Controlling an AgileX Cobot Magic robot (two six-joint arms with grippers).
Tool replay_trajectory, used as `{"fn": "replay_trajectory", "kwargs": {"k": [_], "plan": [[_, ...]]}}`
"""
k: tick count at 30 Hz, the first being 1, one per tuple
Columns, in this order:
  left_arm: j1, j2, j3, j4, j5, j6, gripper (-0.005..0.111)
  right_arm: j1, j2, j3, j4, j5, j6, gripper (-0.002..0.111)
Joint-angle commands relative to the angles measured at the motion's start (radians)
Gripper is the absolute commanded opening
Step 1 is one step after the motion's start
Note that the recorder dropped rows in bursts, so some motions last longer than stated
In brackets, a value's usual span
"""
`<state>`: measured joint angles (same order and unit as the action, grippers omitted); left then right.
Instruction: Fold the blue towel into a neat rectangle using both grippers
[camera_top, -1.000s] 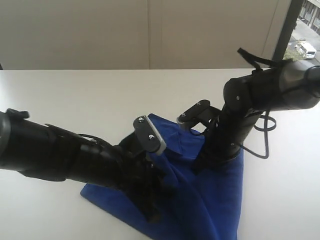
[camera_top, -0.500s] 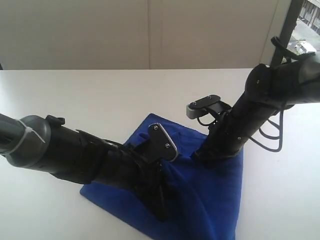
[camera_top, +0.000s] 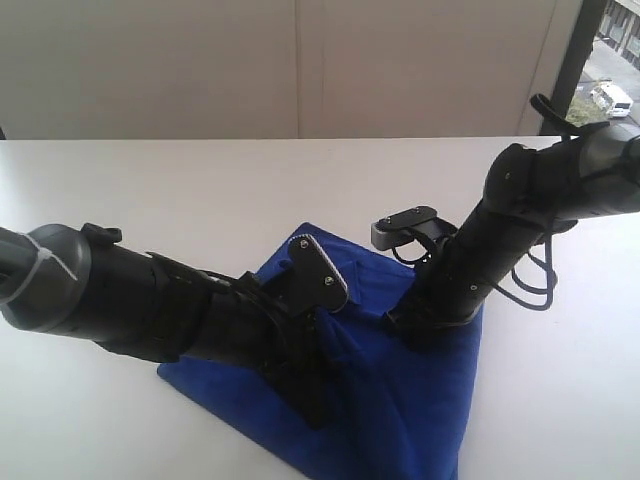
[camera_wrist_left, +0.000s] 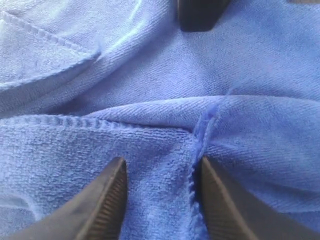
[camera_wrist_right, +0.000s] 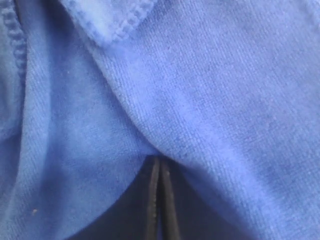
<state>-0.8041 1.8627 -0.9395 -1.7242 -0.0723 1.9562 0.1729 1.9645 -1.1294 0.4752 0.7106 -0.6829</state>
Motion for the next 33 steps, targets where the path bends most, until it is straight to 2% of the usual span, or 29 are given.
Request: {"fn": "replay_trajectory", "kwargs": {"k": [1, 8, 9, 13, 20, 23, 33], "plan": [[-0.007, -0.013, -0.005, -0.02, -0.049, 0.037, 0.041, -0.004, 0.022, 0.003, -0.009, -0.031, -0.013, 0.0], [-0.007, -0.013, -0.005, -0.02, -0.056, 0.037, 0.013, -0.004, 0.022, 0.003, -0.009, -0.035, -0.013, 0.0], [-0.007, -0.019, -0.005, -0.02, -0.069, 0.03, 0.001, -0.004, 0.022, 0.003, -0.009, -0.035, -0.013, 0.0], [-0.007, -0.114, -0.005, -0.02, -0.18, 0.017, 0.0, -0.004, 0.022, 0.003, -0.009, -0.035, -0.013, 0.0], [-0.007, -0.245, 0.001, -0.02, -0.22, -0.032, 0.0, -0.004, 0.022, 0.003, -0.009, -0.035, -0.013, 0.0], [-0.007, -0.272, 0.002, -0.02, -0.287, -0.05, 0.0, -0.004, 0.022, 0.003, -0.009, -0.035, -0.013, 0.0], [-0.007, -0.28, 0.172, -0.02, -0.306, -0.124, 0.0, -0.004, 0.022, 0.003, -0.009, -0.035, -0.013, 0.0]]}}
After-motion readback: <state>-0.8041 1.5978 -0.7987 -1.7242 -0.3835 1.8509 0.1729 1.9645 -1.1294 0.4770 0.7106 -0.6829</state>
